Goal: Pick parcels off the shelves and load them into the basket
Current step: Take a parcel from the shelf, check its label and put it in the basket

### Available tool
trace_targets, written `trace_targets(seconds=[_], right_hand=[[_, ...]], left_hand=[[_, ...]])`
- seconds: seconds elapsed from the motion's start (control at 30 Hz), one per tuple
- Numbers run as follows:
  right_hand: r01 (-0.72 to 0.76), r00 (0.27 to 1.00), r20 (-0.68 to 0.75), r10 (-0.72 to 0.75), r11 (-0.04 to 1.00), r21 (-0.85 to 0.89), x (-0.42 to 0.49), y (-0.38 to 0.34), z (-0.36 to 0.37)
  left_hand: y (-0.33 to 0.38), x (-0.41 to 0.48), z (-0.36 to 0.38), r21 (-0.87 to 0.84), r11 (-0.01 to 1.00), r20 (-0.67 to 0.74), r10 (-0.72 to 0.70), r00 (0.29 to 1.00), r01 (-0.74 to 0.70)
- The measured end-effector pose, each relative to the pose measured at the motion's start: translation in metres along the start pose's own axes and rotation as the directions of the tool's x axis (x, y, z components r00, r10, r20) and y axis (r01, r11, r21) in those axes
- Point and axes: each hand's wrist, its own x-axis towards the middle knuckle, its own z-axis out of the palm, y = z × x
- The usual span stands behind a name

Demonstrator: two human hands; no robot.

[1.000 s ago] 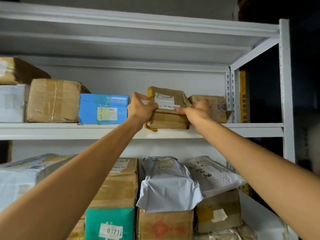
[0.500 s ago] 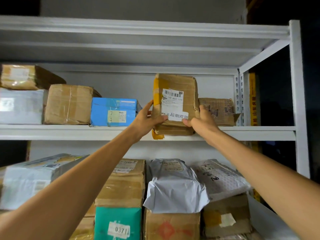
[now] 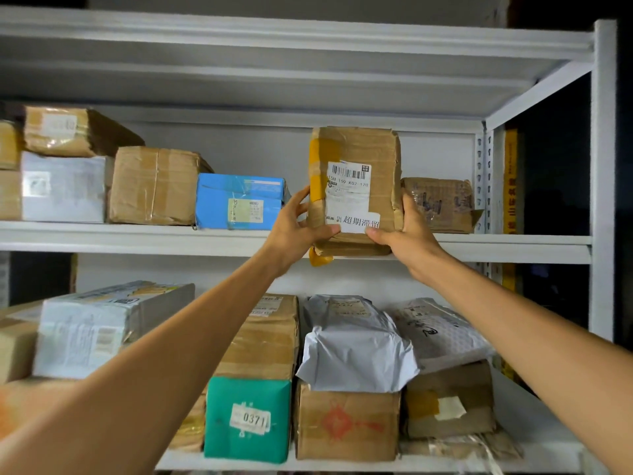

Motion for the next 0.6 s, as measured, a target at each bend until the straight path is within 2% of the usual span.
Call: trace_targets(seconds=[0.2, 0.37, 0.5, 0.6], right_hand=[[-0.015, 0.999, -0.049, 0.013, 0.999, -0.047, -0.016, -0.005, 0.007], [-0.035, 0.985, -0.174, 0.013, 0.991, -0.127, -0.029, -0.033, 0.009], [-0.051, 0.964, -0.264, -0.021, 0.963, -0.265, -0.050, -0.054, 0.006], [-0.073, 0.941, -0.336, -0.047, 0.939, -0.337, -0.075, -0.067, -0.005]], left_hand=[[-0.011, -0.012, -0.007, -0.155, 0.987, -0.018, 0.040, 0.999, -0.043], [-0.012, -0.008, -0.010, -0.277, 0.957, 0.064, 0.113, 0.992, -0.091], [-0.008, -0.008, -0.005, -0.327, 0.939, 0.148, 0.161, 0.976, -0.106], [-0.004, -0.020, 0.012, -0.342, 0.932, 0.142, 0.179, 0.974, -0.121]])
